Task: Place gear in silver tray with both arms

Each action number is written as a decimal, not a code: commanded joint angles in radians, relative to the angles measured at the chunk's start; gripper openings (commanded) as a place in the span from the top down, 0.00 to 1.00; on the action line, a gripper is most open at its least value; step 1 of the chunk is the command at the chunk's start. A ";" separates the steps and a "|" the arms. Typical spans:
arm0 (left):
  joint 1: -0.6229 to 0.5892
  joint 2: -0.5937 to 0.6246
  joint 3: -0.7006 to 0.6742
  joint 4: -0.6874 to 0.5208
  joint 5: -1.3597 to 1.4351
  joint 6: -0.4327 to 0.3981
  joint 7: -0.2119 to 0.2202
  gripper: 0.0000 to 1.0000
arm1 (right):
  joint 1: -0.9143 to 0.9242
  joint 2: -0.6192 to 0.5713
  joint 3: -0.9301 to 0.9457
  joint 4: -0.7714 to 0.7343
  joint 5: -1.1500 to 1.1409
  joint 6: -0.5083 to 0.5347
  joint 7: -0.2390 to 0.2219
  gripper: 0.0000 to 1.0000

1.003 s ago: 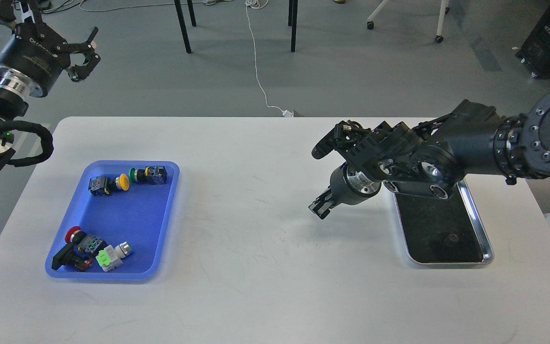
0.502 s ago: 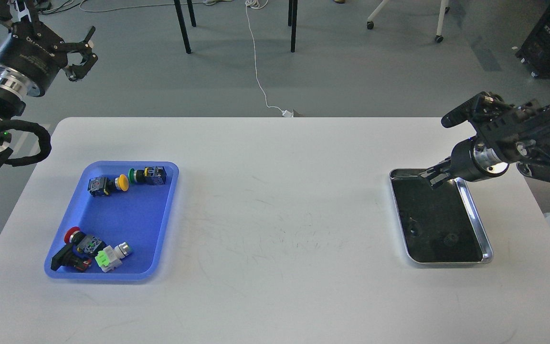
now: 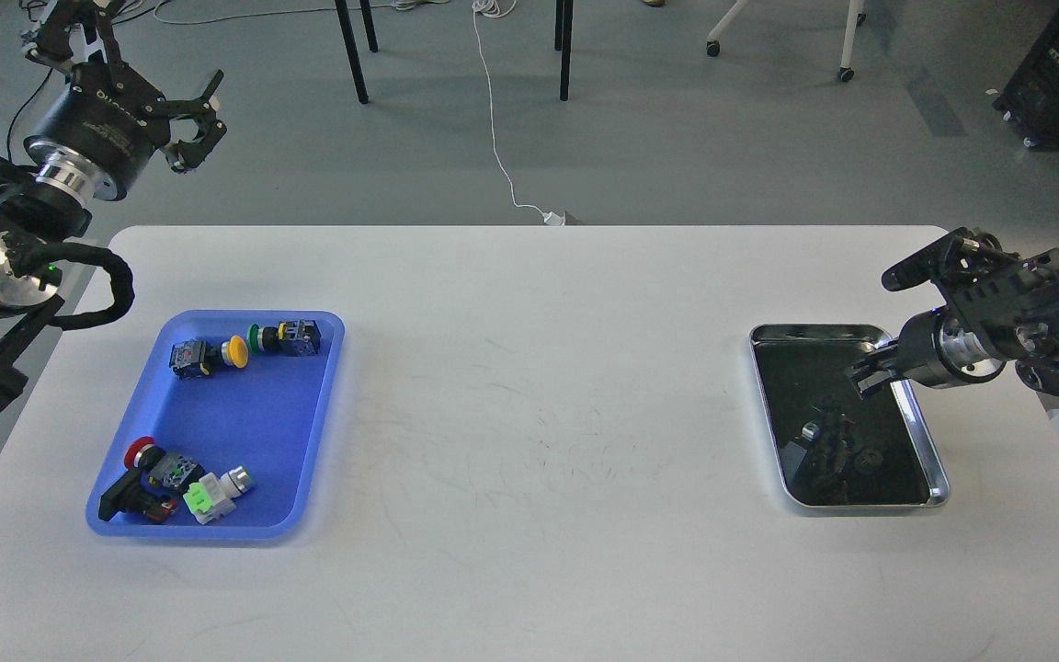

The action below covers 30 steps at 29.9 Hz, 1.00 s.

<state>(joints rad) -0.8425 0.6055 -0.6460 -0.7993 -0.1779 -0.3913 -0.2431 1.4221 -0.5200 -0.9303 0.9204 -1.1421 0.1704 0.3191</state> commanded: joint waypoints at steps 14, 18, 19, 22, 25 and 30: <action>0.002 0.008 0.000 0.006 0.000 -0.009 0.001 0.02 | -0.031 -0.120 0.448 -0.003 0.028 -0.038 -0.008 0.03; 0.003 -0.003 0.000 0.014 -0.002 -0.018 -0.001 0.02 | -0.103 -0.141 0.707 -0.028 0.143 -0.043 -0.011 0.02; 0.008 -0.006 0.000 0.014 -0.002 -0.020 -0.001 0.02 | -0.123 -0.135 0.778 -0.040 0.165 -0.045 -0.012 0.02; 0.025 -0.047 0.000 0.029 -0.002 -0.009 -0.002 0.02 | -0.169 -0.106 0.956 -0.127 0.209 -0.046 -0.012 0.02; 0.019 -0.121 -0.003 0.089 0.000 -0.020 0.001 0.02 | -0.219 -0.008 1.122 -0.224 0.258 -0.063 -0.012 0.02; 0.017 -0.150 -0.003 0.100 0.000 -0.021 0.002 0.02 | -0.264 0.031 1.297 -0.252 0.358 -0.074 -0.011 0.02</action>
<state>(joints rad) -0.8258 0.4651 -0.6483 -0.7034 -0.1787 -0.4106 -0.2423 1.1774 -0.5029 0.2868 0.6700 -0.8394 0.0984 0.3075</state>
